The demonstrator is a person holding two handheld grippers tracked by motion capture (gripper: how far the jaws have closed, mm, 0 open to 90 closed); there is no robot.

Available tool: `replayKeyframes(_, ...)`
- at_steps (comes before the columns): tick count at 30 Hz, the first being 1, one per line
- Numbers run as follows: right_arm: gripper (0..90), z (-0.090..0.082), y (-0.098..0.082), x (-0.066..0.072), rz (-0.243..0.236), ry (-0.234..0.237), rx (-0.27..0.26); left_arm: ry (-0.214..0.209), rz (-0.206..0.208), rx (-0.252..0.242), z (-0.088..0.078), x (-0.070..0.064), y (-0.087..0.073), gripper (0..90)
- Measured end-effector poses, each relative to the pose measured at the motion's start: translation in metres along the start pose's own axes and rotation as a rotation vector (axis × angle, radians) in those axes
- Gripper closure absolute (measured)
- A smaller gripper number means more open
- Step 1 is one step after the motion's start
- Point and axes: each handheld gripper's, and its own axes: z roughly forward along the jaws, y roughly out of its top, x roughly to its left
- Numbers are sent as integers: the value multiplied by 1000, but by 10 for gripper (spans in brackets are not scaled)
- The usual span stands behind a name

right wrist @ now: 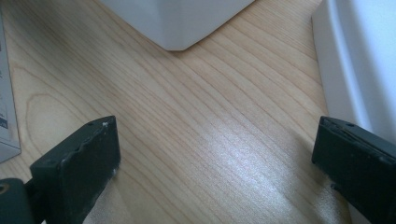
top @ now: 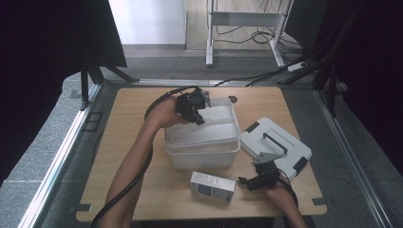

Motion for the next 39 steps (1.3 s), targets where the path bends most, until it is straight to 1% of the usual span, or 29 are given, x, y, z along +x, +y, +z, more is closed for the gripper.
replayKeyframes(3, 6, 0, 0, 0, 0, 0, 0, 17, -47, 6, -5, 1, -9, 889)
replayKeyframes(8, 6, 0, 0, 0, 0, 0, -1, 43, -135, 2, -15, 5, -32, 889)
replayKeyframes(9, 6, 0, 0, 0, 0, 1, 0, 56, -169, 6, -20, 6, -42, 889)
replayKeyframes(10, 6, 0, 0, 0, 0, 0, -1, 56, -169, 6, -20, 6, -42, 889)
replayKeyframes(12, 6, 0, 0, 0, -1, 0, 0, 69, -206, 8, -25, 7, -53, 888)
replayKeyframes(15, 6, 0, 0, 0, -1, 0, 1, 83, -239, 7, -31, 7, -68, 889)
replayKeyframes(20, 6, 0, 0, 0, -1, 0, 1, 102, -307, 4, -39, 8, -95, 889)
replayKeyframes(22, 6, 0, 0, 0, 0, 1, 2, 107, -344, 5, -43, 8, -112, 889)
replayKeyframes(23, 6, 0, 0, 0, 0, 1, 2, 107, -344, 5, -43, 8, -112, 889)
replayKeyframes(27, 7, 0, 0, 0, -1, 0, 1, 119, -386, 6, -47, 8, -133, 889)
replayKeyframes(28, 7, 0, 0, 0, -1, 1, 1, 126, -416, -3, -48, 7, -145, 889)
replayKeyframes(29, 7, 0, 0, 0, -1, 1, 1, 126, -416, -3, -48, 7, -145, 889)
replayKeyframes(30, 7, 0, 0, 0, -1, 0, 1, 127, -427, -7, -49, 6, -148, 889)
replayKeyframes(31, 7, 0, 0, 0, -1, 0, 1, 131, -444, -11, -49, 5, -154, 888)
replayKeyframes(33, 7, 0, 0, 0, -1, 0, 1, 138, -463, -5, -51, 4, -162, 889)
replayKeyframes(37, 7, 0, 0, 0, -1, 0, 1, 147, -488, 0, -56, 2, -178, 889)
replayKeyframes(39, 7, 0, 0, 0, -1, 0, 1, 155, -510, -7, -61, 0, -191, 889)
